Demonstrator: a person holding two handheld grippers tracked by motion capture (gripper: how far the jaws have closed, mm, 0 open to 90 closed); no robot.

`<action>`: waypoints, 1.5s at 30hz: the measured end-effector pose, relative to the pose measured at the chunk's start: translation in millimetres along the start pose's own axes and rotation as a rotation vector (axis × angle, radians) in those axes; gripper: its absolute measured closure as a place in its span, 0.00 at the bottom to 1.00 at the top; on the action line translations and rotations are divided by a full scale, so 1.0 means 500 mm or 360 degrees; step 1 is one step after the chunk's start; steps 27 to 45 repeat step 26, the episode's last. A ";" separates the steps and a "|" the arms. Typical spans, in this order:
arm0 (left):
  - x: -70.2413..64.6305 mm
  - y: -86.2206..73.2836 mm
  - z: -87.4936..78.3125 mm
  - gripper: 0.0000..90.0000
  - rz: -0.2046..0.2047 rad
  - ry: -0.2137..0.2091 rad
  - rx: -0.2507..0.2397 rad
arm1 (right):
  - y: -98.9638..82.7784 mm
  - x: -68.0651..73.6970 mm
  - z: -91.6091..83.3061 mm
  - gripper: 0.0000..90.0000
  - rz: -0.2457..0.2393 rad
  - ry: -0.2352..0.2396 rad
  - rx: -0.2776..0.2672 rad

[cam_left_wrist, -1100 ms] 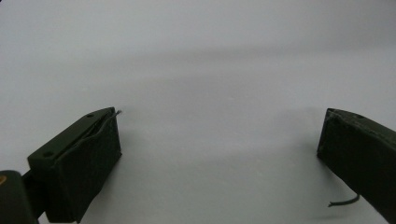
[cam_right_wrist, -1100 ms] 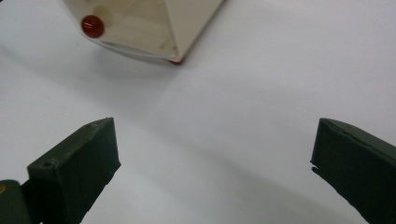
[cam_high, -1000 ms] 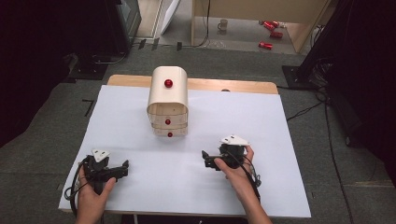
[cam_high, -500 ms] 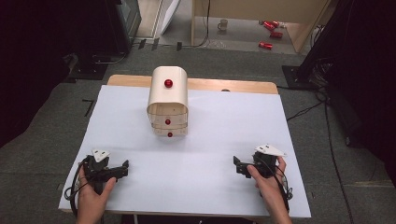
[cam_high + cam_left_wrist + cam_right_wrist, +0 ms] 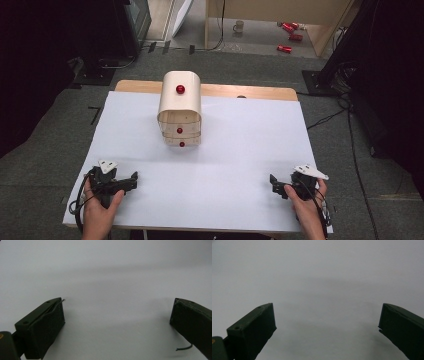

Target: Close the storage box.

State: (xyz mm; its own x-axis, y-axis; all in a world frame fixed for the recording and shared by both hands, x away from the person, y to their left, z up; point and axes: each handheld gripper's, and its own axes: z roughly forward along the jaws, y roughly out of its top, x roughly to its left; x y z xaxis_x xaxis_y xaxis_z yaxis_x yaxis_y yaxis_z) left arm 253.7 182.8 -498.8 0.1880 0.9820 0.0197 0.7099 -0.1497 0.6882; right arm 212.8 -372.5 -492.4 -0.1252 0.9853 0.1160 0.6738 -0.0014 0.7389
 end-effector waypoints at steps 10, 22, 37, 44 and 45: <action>0.000 0.000 0.000 0.00 0.0002 0.0000 0.0001 | -0.027 -0.058 -0.023 0.01 0.0016 -0.0118 0.0030; 0.000 0.000 0.000 0.00 -0.0001 -0.0001 0.0001 | -0.050 -0.067 -0.032 0.03 -0.0067 -0.0224 0.0024; 0.000 0.000 0.000 0.00 -0.0001 -0.0001 0.0001 | -0.050 -0.067 -0.033 0.07 -0.0078 -0.0193 0.0014; 0.000 0.000 0.000 0.00 -0.0001 -0.0001 0.0001 | -0.050 -0.067 -0.033 0.07 -0.0078 -0.0193 0.0014; 0.000 0.000 0.000 0.00 -0.0001 -0.0001 0.0001 | -0.050 -0.067 -0.033 0.07 -0.0078 -0.0193 0.0014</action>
